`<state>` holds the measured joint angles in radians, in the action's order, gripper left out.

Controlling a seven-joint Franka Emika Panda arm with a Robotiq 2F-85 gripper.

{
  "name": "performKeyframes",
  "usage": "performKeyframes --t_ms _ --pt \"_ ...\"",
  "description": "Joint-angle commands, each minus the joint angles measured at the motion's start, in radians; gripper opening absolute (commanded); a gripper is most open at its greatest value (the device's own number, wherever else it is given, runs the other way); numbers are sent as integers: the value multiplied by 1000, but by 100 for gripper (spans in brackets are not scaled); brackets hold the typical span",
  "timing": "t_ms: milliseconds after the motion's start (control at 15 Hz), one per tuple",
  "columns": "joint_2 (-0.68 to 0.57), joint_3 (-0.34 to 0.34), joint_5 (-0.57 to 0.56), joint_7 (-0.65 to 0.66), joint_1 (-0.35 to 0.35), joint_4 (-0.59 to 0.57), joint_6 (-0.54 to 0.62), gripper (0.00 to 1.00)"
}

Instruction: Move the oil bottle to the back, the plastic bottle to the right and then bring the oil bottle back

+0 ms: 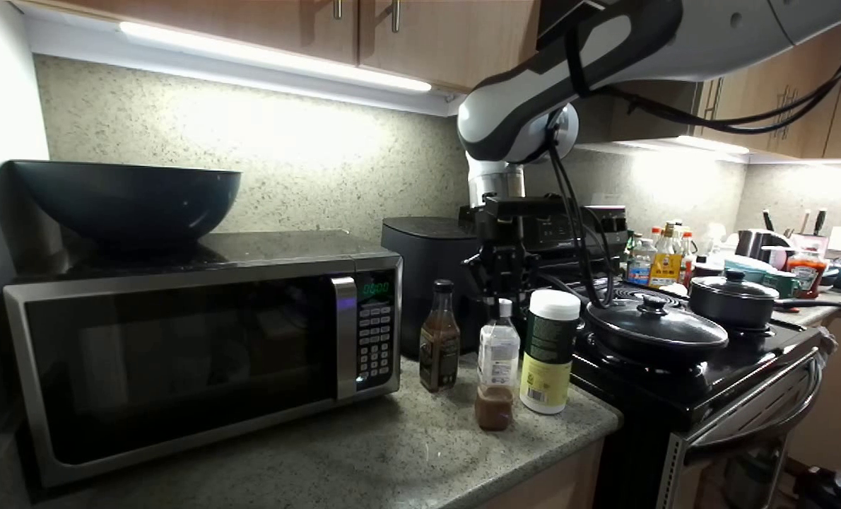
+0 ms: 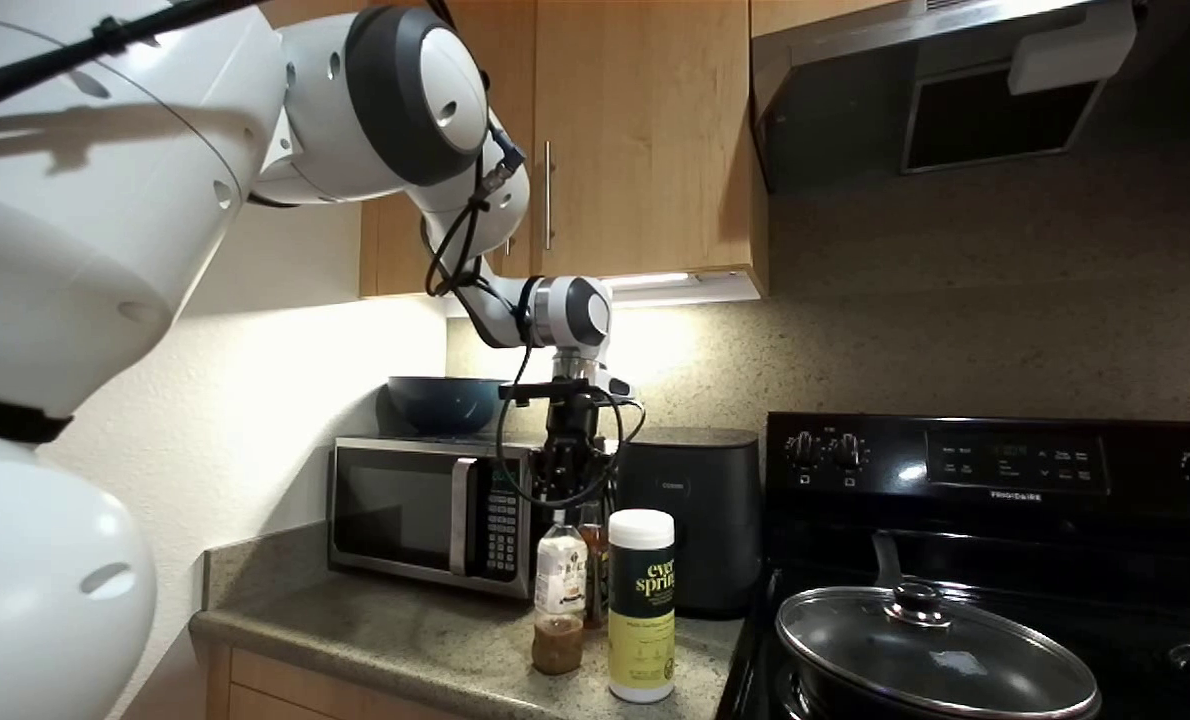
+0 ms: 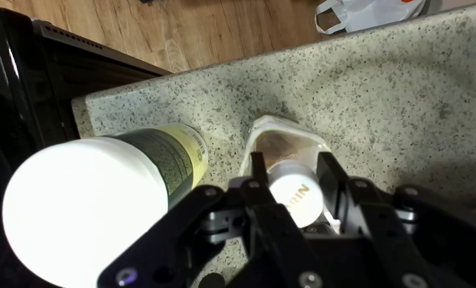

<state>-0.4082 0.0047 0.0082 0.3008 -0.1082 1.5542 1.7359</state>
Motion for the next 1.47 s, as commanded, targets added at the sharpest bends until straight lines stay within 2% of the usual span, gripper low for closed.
performKeyframes --t_ms 0,133,400,533,867,1200,1400 --pt "-18 3 4 -5 6 -36 -33 61" --pt "-23 3 6 -6 7 -44 -36 68" --pt "-22 3 7 -6 6 -50 -39 93" --pt "-14 3 -2 -2 1 -49 -36 100" --pt "-3 13 -32 -30 -19 -78 -19 100" --pt "-41 32 -56 -128 -30 -165 -39 100" --pt "-39 33 -95 -154 -36 -159 36 100"
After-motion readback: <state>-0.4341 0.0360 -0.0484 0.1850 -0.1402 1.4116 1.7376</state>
